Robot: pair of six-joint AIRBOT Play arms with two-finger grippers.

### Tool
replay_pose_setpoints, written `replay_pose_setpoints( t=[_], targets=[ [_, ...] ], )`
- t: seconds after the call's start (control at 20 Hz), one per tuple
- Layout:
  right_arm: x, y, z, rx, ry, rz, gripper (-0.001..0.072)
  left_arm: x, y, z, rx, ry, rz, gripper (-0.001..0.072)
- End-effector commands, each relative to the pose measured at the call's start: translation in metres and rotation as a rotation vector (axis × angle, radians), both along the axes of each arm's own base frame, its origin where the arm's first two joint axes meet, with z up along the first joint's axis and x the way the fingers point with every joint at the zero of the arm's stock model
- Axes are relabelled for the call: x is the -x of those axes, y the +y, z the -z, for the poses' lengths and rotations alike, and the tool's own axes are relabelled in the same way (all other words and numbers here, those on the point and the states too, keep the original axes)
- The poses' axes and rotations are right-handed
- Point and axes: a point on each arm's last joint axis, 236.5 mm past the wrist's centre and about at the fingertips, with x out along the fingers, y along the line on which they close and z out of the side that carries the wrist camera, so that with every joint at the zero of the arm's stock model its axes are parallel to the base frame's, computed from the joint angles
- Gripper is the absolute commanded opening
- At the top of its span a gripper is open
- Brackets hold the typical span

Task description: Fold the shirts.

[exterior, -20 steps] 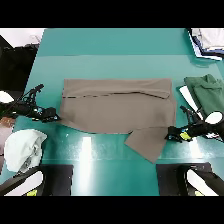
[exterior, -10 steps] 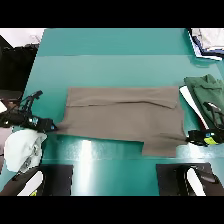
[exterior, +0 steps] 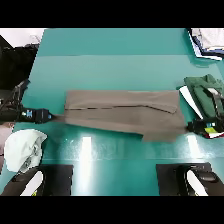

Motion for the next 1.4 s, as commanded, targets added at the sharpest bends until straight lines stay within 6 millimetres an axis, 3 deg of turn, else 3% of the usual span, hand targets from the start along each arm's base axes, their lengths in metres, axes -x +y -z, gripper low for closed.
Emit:
replay_pose_setpoints(
  t=[0.0, 0.25, 0.55, 0.65, 0.7, 0.75, 0.8, 0.85, 0.9, 1.0, 1.05, 1.2, 1.25, 1.35],
  targets=[
    [-0.058, 0.007, -0.008, 0.005, -0.055, -0.034, 0.0013, -0.050, 0.010, -0.010, 0.016, -0.096, -0.086, 0.0023],
    [-0.126, 0.011, 0.008, 0.001, -0.025, -0.053, 0.0013, -0.102, 0.008, 0.015, 0.102, -0.082, -0.103, 0.0023],
    [-0.187, 0.007, 0.030, -0.003, -0.021, -0.034, 0.0015, -0.159, 0.030, 0.043, 0.082, -0.079, -0.176, 0.0024],
    [-0.211, 0.017, 0.032, -0.057, -0.055, -0.017, 0.0017, -0.172, 0.037, 0.047, 0.074, -0.098, -0.205, 0.0031],
    [-0.223, 0.024, 0.031, -0.109, -0.075, 0.013, 0.0025, -0.179, 0.040, 0.048, 0.077, -0.108, -0.234, 0.0298],
    [-0.236, 0.034, 0.027, -0.188, -0.095, 0.049, 0.0163, -0.186, 0.042, 0.045, 0.098, -0.123, -0.277, 0.0594],
    [-0.245, 0.047, 0.021, -0.283, -0.110, 0.080, 0.0341, -0.192, 0.043, 0.039, 0.113, -0.142, -0.301, 0.0674],
    [-0.252, 0.057, 0.014, -0.370, -0.115, 0.105, 0.0377, -0.197, 0.042, 0.032, 0.127, -0.156, -0.304, 0.0675],
    [-0.253, 0.059, 0.011, -0.409, -0.117, 0.108, 0.0378, -0.197, 0.038, 0.025, 0.141, -0.157, -0.287, 0.0674],
    [-0.237, 0.045, 0.015, -0.404, -0.055, 0.099, 0.0378, -0.185, 0.024, 0.018, 0.169, -0.113, -0.217, 0.0662],
    [-0.223, 0.039, 0.017, -0.408, -0.008, 0.072, 0.0377, -0.175, 0.016, 0.019, 0.183, -0.078, -0.180, 0.0555],
    [-0.192, 0.016, 0.017, -0.434, 0.095, 0.048, 0.0377, -0.150, 0.000, 0.022, 0.206, -0.007, -0.065, 0.0085],
    [-0.187, 0.007, 0.017, -0.442, 0.113, 0.061, 0.0377, -0.144, -0.003, 0.023, 0.211, 0.005, -0.041, 0.0024],
    [-0.181, -0.012, 0.017, -0.451, 0.122, 0.087, 0.0377, -0.136, -0.008, 0.023, 0.223, 0.033, -0.014, 0.0024]
  ],
)
